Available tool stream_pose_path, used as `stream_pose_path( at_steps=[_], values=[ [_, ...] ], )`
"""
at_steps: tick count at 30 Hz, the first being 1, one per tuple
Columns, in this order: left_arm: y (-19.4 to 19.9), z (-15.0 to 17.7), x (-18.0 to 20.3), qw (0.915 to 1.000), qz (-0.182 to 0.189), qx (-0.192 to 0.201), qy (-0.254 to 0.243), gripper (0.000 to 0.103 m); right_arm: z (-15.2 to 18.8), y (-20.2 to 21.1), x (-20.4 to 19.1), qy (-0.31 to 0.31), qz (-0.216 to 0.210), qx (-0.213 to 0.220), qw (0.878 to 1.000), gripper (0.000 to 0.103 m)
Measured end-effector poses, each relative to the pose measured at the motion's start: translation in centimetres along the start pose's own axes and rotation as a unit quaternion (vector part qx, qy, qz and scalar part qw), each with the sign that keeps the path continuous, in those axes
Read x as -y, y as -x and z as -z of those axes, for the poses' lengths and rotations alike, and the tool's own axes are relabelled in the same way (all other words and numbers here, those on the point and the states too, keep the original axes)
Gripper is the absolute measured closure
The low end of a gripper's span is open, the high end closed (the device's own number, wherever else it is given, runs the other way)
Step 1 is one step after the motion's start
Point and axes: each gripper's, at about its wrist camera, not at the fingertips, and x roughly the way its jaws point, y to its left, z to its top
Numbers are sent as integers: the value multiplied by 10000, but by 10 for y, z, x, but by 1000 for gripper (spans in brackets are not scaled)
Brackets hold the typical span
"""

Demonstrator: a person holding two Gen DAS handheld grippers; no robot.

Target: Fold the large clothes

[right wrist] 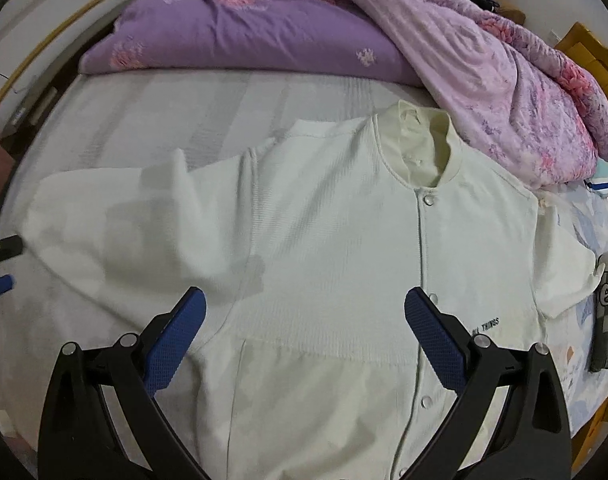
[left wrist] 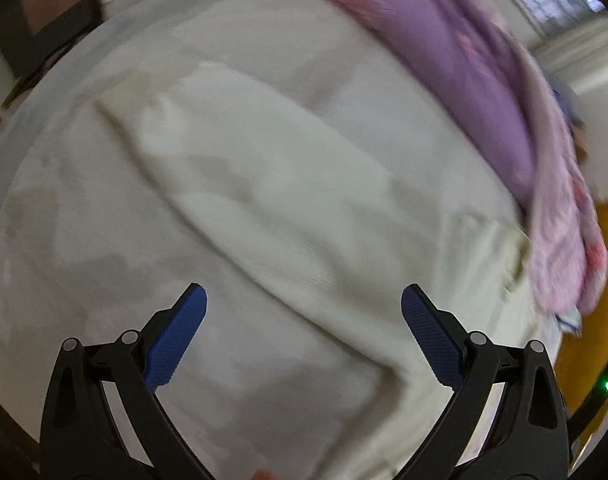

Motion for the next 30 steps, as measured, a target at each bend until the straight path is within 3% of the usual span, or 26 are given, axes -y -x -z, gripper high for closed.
stream_pose_path(
  at_steps=[8,12,13,14,19,21,22,24,26,28,30],
  values=[
    [-32,-52,-95,9932,-666,400,872,6,6,-43,-6,3,-166,-215,9996,8],
    [-38,-68,-113,9899,-663,626,1090,8,10,-56,-7,14,-217,-296,9993,8],
    [-42,-73,-115,9893,-751,618,1092,23,12,-58,-7,-12,-242,-308,9992,8],
    [-48,-76,-118,9893,-792,538,1098,54,12,-60,-6,-33,-259,-322,9991,8],
    [-63,-85,-127,9861,-684,308,1484,60,14,-64,-1,-150,-445,-366,9982,8],
    [-63,-87,-128,9872,-641,294,1432,69,14,-65,1,-184,-524,-400,9977,8],
    [-61,-85,-126,9888,-563,317,1343,87,13,-67,3,-244,-586,-430,9971,8],
    [-56,-83,-127,9893,-521,418,1300,95,11,-69,7,-436,-719,-476,9953,8],
    [-45,-80,-120,9893,-617,658,1147,96,10,-70,8,-582,-935,-495,9927,8],
    [-26,-69,-114,9881,-778,893,979,97,8,-69,5,-597,-1099,-460,9911,25],
    [-5,-58,-116,9863,-734,1088,996,97,6,-72,-2,-470,-1196,-554,9902,57]
  ],
)
